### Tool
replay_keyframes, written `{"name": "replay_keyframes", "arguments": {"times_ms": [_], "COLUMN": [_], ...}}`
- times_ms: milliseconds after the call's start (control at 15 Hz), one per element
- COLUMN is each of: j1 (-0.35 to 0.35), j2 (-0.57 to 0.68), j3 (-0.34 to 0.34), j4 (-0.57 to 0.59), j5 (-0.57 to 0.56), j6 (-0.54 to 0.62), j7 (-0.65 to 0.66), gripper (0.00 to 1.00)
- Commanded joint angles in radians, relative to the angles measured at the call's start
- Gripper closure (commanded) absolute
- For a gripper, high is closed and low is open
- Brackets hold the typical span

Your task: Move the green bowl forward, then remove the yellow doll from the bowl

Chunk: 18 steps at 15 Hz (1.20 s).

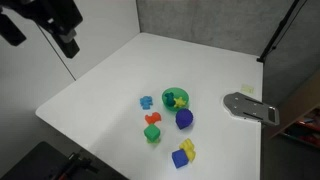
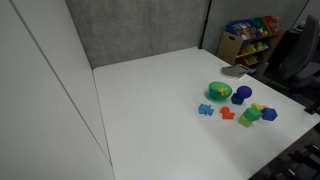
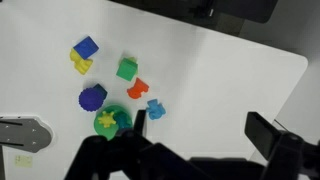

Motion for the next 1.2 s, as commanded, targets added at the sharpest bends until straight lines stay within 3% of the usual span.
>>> {"name": "replay_keyframes", "arguments": {"times_ms": [0, 467, 1133], "j1": [-0.004, 0.008, 0.052], "j2": [0.002, 0.031, 0.245], "j3": [0.003, 0.021, 0.150], "j4": [0.003, 0.020, 0.130], "j5": [0.003, 0.011, 0.052], "j6": [-0.002, 0.003, 0.101], "j7": [-0.003, 0.008, 0.128], "gripper": [0.00, 0.00, 0.00]}}
